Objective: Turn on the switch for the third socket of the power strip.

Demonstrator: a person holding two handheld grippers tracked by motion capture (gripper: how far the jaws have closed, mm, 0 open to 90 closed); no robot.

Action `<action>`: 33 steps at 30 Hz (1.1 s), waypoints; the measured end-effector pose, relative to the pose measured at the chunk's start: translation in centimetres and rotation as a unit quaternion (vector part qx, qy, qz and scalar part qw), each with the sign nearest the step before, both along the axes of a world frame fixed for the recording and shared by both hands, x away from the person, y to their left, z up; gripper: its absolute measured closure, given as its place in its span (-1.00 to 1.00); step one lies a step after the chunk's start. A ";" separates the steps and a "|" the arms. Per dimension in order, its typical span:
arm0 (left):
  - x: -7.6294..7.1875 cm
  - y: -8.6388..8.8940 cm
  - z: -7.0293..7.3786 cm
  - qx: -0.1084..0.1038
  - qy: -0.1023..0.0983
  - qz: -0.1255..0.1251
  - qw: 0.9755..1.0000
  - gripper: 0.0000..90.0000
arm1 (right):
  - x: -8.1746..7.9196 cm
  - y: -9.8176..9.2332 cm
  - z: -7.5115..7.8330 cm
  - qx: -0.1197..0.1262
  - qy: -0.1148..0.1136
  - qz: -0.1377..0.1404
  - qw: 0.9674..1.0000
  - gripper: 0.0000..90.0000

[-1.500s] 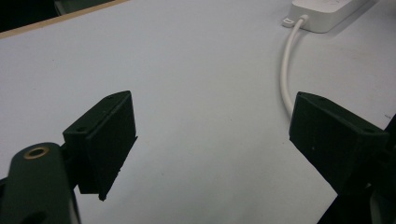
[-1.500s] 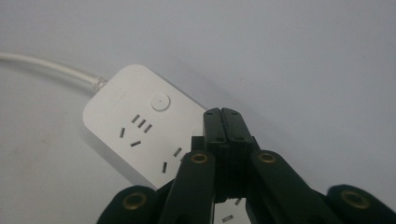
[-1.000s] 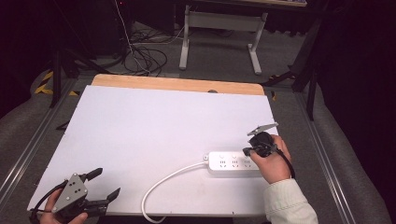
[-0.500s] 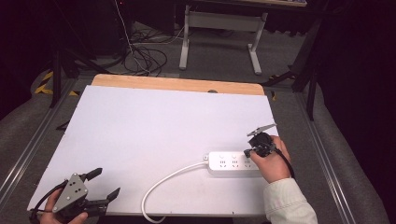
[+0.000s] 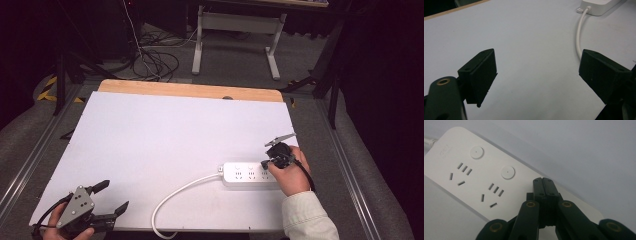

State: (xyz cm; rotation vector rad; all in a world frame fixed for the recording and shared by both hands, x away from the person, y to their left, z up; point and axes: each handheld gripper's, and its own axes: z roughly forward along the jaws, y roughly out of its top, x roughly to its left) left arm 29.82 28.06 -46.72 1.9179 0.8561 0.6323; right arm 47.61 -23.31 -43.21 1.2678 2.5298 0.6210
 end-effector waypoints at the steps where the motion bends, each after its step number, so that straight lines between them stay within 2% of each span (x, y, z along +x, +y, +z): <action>1: 0.0 0.0 0.0 0.001 -0.001 0.000 1.000 -0.66 | 0.0 0.0 0.0 0.000 0.000 0.000 1.000 1.00; 9: 0.0 0.0 0.0 0.001 -0.001 -0.001 1.000 -0.66 | 0.3 0.0 0.0 -0.002 0.010 0.005 1.000 1.00; 25: 0.0 0.0 0.0 0.003 -0.001 -0.002 1.000 -0.66 | 0.6 0.6 0.0 -0.026 0.024 0.002 0.999 1.00; 33: 0.0 0.0 0.0 0.002 -0.001 -0.001 1.000 -0.66 | 0.6 0.8 -0.1 -0.032 0.021 0.000 0.999 1.00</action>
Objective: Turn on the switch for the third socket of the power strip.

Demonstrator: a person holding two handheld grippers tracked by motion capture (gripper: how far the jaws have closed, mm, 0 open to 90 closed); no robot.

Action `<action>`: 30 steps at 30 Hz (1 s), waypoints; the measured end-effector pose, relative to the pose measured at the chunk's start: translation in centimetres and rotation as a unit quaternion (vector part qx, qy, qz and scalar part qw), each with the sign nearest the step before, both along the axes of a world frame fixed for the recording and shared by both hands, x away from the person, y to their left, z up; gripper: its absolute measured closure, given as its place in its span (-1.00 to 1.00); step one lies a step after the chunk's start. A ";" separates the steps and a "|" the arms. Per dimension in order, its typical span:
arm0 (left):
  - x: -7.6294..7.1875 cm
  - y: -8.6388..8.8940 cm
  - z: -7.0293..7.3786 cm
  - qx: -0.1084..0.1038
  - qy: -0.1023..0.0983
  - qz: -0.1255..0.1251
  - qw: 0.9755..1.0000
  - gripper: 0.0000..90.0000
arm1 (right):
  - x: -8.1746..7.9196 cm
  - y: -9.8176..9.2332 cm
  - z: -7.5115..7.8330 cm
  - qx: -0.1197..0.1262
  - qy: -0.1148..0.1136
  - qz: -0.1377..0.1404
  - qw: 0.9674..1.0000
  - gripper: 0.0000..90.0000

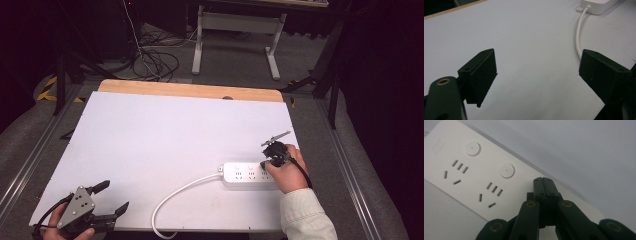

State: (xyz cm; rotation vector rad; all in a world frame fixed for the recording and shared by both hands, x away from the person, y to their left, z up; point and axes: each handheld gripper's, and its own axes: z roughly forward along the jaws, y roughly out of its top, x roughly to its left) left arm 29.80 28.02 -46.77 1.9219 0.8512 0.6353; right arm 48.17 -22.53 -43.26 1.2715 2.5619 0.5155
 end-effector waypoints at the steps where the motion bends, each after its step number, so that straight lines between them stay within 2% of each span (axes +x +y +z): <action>1: 0.0 0.0 0.0 0.000 0.001 0.000 1.000 -0.66 | 0.0 0.0 0.0 0.003 0.003 0.000 1.000 1.00; 11: 0.0 0.0 0.0 0.000 0.000 0.000 1.000 -0.66 | 0.1 0.1 -0.1 -0.001 0.002 -0.002 1.000 1.00; 15: 0.0 0.0 0.0 0.000 0.001 0.001 1.000 -0.66 | -0.1 0.2 0.0 -0.006 -0.009 0.002 1.000 1.00; 18: 0.0 0.0 0.1 -0.004 0.000 0.000 1.000 -0.66 | -0.6 -0.4 0.3 0.029 -0.019 -0.001 0.999 1.00; 21: 0.0 0.0 0.1 -0.005 0.002 0.000 1.000 -0.66 | -1.5 -0.8 1.1 0.058 -0.053 -0.006 0.997 1.00; 22: 0.0 0.0 0.1 -0.005 0.001 0.001 1.000 -0.66 | -1.5 -0.8 1.1 0.058 -0.053 -0.006 0.997 1.00; 23: 0.0 0.0 0.1 -0.004 0.001 0.001 1.000 -0.66 | -2.0 -0.9 1.7 0.068 -0.063 -0.003 0.996 1.00; 30: 0.0 0.0 0.1 -0.004 0.000 0.000 1.000 -0.66 | -2.6 -0.9 3.0 0.079 -0.082 0.001 0.994 1.00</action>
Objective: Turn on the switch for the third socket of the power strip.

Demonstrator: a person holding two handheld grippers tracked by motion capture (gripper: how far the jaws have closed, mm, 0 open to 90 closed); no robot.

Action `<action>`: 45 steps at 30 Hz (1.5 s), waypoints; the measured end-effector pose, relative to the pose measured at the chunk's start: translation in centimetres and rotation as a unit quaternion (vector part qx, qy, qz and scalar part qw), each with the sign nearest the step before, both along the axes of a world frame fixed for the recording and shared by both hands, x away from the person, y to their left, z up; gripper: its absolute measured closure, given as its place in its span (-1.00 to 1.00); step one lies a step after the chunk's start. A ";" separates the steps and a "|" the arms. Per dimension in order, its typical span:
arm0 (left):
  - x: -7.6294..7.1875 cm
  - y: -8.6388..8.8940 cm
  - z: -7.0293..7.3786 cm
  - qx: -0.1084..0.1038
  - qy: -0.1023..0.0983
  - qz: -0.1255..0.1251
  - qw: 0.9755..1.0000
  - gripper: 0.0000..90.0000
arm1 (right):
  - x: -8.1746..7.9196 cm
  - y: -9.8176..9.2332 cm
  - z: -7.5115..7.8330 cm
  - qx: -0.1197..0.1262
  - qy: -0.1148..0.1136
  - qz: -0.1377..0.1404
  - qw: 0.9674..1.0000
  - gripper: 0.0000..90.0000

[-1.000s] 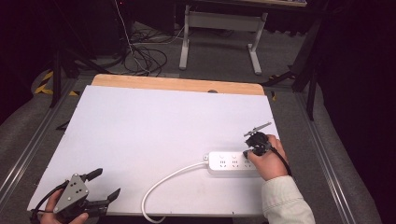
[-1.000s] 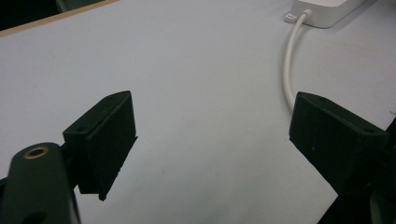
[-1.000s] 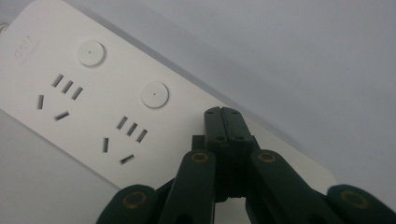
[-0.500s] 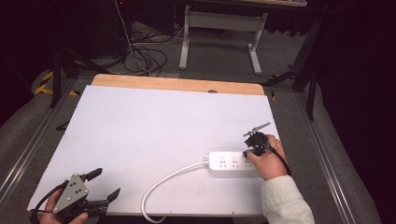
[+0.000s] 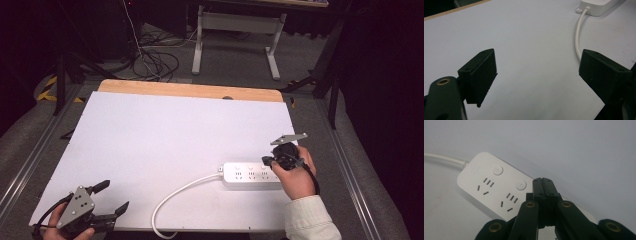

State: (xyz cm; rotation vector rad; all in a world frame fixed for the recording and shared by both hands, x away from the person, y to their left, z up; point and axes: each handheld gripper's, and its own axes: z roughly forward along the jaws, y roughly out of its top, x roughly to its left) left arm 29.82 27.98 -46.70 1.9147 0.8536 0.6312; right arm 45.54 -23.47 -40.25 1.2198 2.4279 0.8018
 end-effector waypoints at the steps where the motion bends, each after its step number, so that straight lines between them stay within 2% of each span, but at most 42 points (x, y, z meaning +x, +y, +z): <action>1: 0.0 0.0 0.0 0.001 0.000 0.000 1.000 -0.66 | -0.1 0.0 0.2 0.002 -0.001 -0.001 1.000 1.00; 10: 0.0 0.0 0.0 0.001 0.001 0.000 1.000 -0.66 | -0.8 0.0 1.1 0.017 -0.016 0.005 1.000 1.00; 17: 0.0 0.0 0.0 0.001 0.000 0.000 1.000 -0.66 | -1.2 0.0 1.8 0.014 -0.023 0.009 1.000 1.00; 20: 0.0 0.0 0.0 0.000 0.000 -0.001 1.000 -0.66 | -1.4 0.0 2.0 0.023 -0.032 0.010 0.999 1.00; 21: 0.0 0.0 0.0 0.000 0.000 -0.001 1.000 -0.66 | -1.5 0.0 2.1 0.026 -0.036 0.010 0.999 0.91; 22: 0.0 0.0 0.0 -0.001 0.000 -0.001 1.000 -0.66 | -1.8 0.0 2.2 0.034 -0.049 0.009 0.998 0.72; 23: 0.0 0.0 0.0 -0.001 0.000 -0.001 1.000 -0.66 | -2.0 0.0 2.4 0.039 -0.054 0.010 0.998 0.64; 25: 0.0 0.1 0.0 -0.003 0.001 -0.002 1.000 -0.66 | -2.2 0.0 2.5 0.042 -0.058 0.012 0.997 0.58; 27: 0.0 0.1 0.0 -0.003 0.000 -0.001 1.000 -0.66 | -3.0 0.1 2.8 0.052 -0.069 0.014 0.996 0.42; 28: 0.0 0.1 0.0 -0.003 -0.001 -0.001 1.000 -0.66 | -3.0 0.1 2.8 0.052 -0.069 0.014 0.996 0.42; 30: -0.1 0.1 0.0 -0.002 0.000 -0.002 1.000 -0.66 | -3.5 0.1 3.0 0.063 -0.080 0.018 0.995 0.34; 31: -0.1 0.1 0.0 -0.002 -0.001 -0.003 1.000 -0.66 | -4.0 0.2 3.3 0.073 -0.093 0.021 0.993 0.22; 32: -0.1 0.1 0.1 -0.002 -0.004 -0.003 1.000 -0.66 | -4.0 0.2 3.3 0.073 -0.093 0.021 0.993 0.22; 33: -0.1 0.1 0.1 -0.003 -0.003 -0.003 1.000 -0.66 | -4.5 0.2 3.6 0.084 -0.105 0.030 0.990 0.15; 35: -0.2 0.1 0.1 -0.007 -0.002 -0.003 1.000 -0.66 | -4.8 0.3 3.7 0.087 -0.111 0.037 0.989 0.11; 40: -0.2 0.1 0.1 -0.012 -0.002 -0.004 1.000 -0.66 | -6.0 0.5 4.3 0.096 -0.143 0.067 0.983 -0.08; 45: -0.2 0.2 0.2 -0.017 -0.003 -0.002 1.000 -0.66 | -6.9 0.6 4.3 0.111 -0.157 0.080 0.978 -0.21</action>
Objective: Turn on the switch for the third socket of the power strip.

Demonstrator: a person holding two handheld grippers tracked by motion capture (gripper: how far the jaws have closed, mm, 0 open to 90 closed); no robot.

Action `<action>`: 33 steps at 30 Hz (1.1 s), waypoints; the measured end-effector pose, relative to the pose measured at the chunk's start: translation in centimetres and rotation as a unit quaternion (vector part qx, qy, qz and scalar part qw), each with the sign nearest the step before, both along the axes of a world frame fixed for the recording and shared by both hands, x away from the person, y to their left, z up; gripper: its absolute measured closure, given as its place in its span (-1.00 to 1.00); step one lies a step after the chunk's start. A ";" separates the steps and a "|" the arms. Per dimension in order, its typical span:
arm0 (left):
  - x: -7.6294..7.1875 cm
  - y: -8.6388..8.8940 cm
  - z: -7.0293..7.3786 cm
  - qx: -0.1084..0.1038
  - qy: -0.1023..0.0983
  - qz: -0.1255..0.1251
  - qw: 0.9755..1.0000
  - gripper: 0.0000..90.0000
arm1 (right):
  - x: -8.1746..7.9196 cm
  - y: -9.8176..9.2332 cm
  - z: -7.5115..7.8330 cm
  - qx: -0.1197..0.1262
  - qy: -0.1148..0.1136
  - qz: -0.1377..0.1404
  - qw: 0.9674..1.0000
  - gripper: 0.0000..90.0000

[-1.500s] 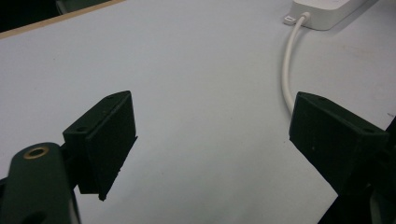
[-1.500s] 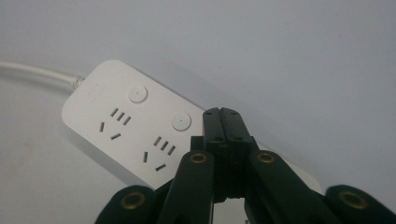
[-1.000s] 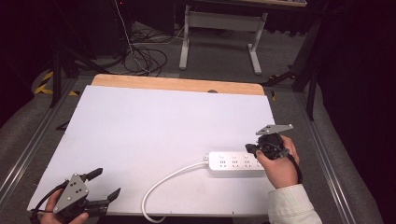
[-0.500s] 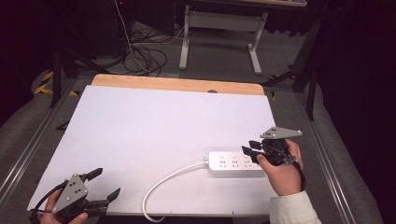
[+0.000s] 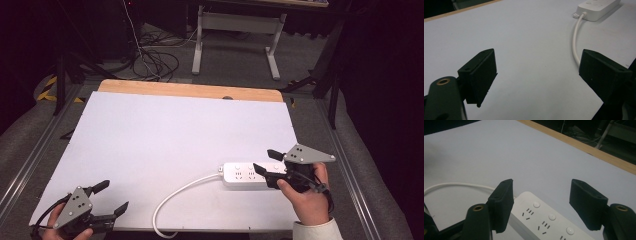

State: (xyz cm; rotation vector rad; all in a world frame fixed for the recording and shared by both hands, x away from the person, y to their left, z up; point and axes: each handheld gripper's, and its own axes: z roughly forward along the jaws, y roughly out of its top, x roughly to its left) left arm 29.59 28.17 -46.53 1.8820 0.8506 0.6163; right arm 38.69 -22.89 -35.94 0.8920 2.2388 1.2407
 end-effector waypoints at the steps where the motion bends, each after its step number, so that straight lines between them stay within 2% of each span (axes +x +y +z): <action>1: 0.0 0.0 0.0 0.000 0.000 0.001 1.000 -0.66 | -0.1 0.0 -0.1 0.004 -0.006 0.004 1.000 -0.24; 9: 0.0 0.1 0.1 -0.006 0.000 -0.002 1.000 -0.66 | -0.9 -0.1 -1.2 0.044 -0.033 0.038 0.998 -0.41; 17: -0.2 0.1 0.2 -0.017 0.003 0.002 1.000 -0.65 | -1.6 0.5 -3.1 0.059 -0.031 0.067 0.996 -0.44; 25: -0.2 0.3 0.3 -0.023 0.004 -0.001 1.000 -0.64 | -1.9 0.7 -5.4 0.082 -0.015 0.062 0.995 -0.43; 27: -0.2 0.3 0.3 -0.016 0.005 0.003 1.000 -0.63 | -2.0 0.8 -6.0 0.082 -0.014 0.067 0.994 -0.45; 29: -0.3 0.3 0.3 -0.009 0.007 0.012 1.000 -0.53 | -2.0 0.9 -6.6 0.088 -0.017 0.071 0.993 -0.45; 31: -0.3 0.3 0.3 -0.010 0.007 0.014 1.000 -0.51 | -2.0 1.0 -7.2 0.088 -0.024 0.069 0.993 -0.47; 33: -0.4 0.3 0.3 -0.014 0.008 0.013 1.000 -0.51 | -2.0 1.0 -7.8 0.089 -0.021 0.069 0.993 -0.47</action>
